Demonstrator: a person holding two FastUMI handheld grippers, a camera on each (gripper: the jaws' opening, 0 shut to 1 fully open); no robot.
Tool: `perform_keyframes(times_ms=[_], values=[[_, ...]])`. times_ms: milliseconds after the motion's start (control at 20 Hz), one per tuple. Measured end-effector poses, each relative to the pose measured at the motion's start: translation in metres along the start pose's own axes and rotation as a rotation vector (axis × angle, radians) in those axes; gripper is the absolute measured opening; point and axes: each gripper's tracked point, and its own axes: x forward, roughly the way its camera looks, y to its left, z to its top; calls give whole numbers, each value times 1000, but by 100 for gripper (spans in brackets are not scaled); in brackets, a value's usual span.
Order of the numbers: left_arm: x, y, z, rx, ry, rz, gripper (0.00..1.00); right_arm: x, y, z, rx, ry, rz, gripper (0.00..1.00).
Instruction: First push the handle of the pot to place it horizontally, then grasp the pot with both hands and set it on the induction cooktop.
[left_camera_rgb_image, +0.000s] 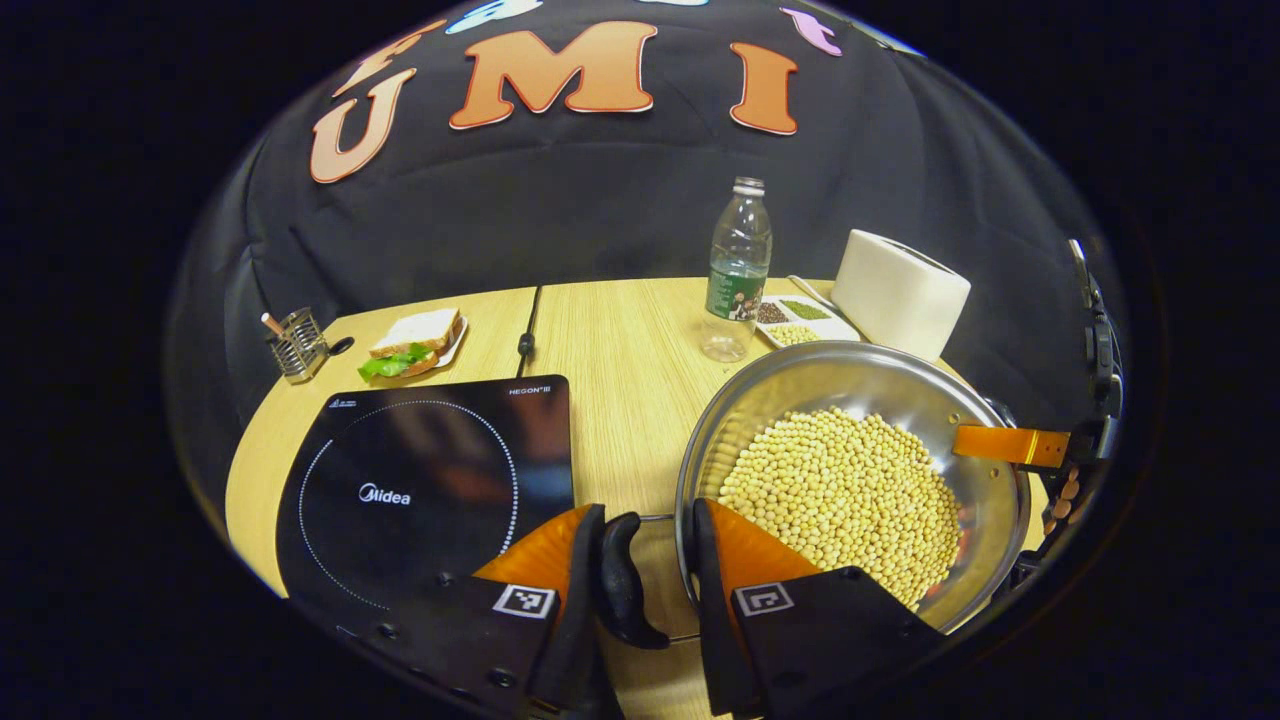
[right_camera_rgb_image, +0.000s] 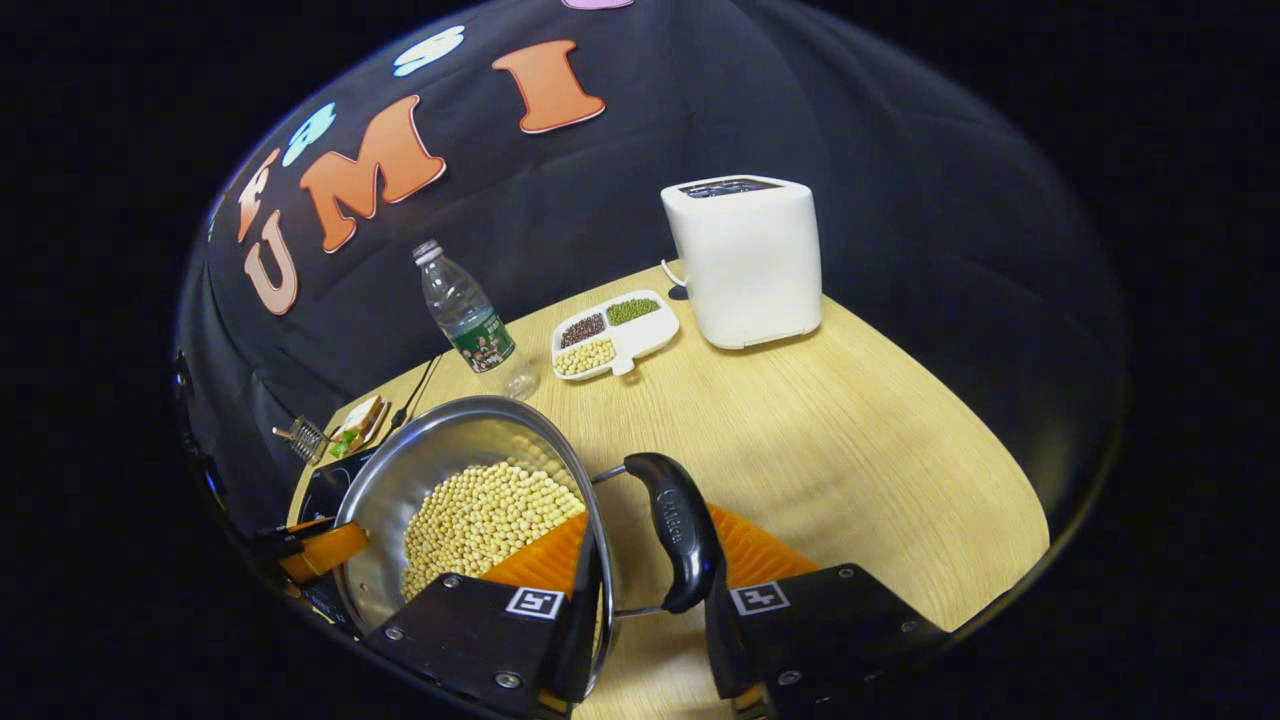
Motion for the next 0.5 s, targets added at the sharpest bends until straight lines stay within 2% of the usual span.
perform_keyframes(times_ms=[100,400,500], values=[[-10,1,8,-4,3,-6,54,-11,4,6,0,-13,2,46],[-39,18,40,14,-43,-2,48,-36,32,29,-15,-48,23,46],[-50,26,48,16,-53,3,54,-45,45,37,-24,-59,30,46]])
